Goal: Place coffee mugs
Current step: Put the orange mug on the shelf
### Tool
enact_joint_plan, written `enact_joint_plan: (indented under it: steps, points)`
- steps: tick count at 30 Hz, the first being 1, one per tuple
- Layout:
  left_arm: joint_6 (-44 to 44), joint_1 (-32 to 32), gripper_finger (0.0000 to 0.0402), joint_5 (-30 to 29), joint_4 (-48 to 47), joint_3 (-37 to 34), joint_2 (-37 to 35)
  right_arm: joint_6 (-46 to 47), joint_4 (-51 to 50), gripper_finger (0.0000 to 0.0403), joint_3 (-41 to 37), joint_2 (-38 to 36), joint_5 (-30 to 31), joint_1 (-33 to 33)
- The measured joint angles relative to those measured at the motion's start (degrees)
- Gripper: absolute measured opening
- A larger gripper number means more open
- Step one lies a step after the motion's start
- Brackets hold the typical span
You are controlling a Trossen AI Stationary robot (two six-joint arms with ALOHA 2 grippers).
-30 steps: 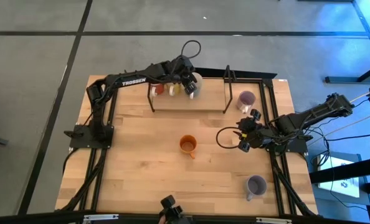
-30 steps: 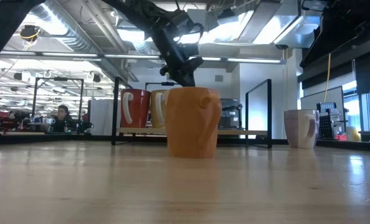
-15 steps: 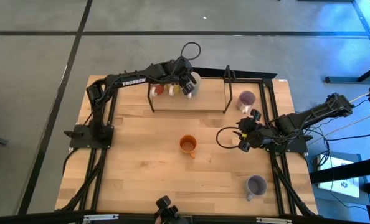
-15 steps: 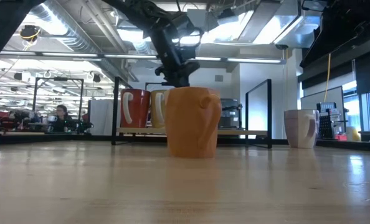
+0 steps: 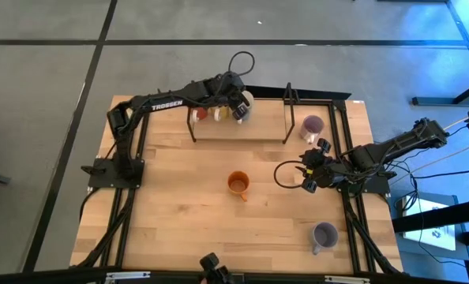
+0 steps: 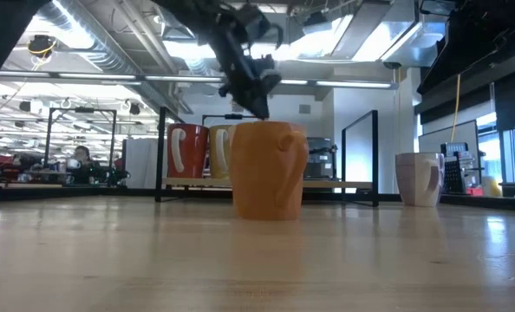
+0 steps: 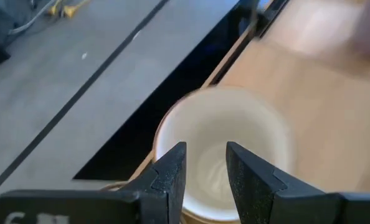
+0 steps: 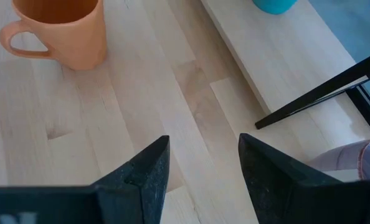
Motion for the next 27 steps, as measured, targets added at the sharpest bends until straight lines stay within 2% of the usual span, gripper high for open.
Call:
enact_joint_plan:
  steps: [13,18,23,27]
  points:
    - [-0.38,-9.04,0.0108,1.65,0.69,0.00,-9.21,0.02,2.24,0.0182,0.00,-0.96,2.51,0.00]
    - [-1.83,-13.93,0.0108,1.83,0.37,0.00,-9.60,0.12,3.34,0.0222,-0.01,-1.97,2.12,0.00]
    - [-4.14,-19.00,0.0108,2.27,0.05,0.00,-9.16,0.87,3.25,0.0274,0.00,-2.08,-2.82,0.00]
    - [-9.41,-21.53,0.0110,4.21,0.03,-0.02,-9.16,1.03,3.35,0.0296,0.00,-2.08,-4.88,0.04]
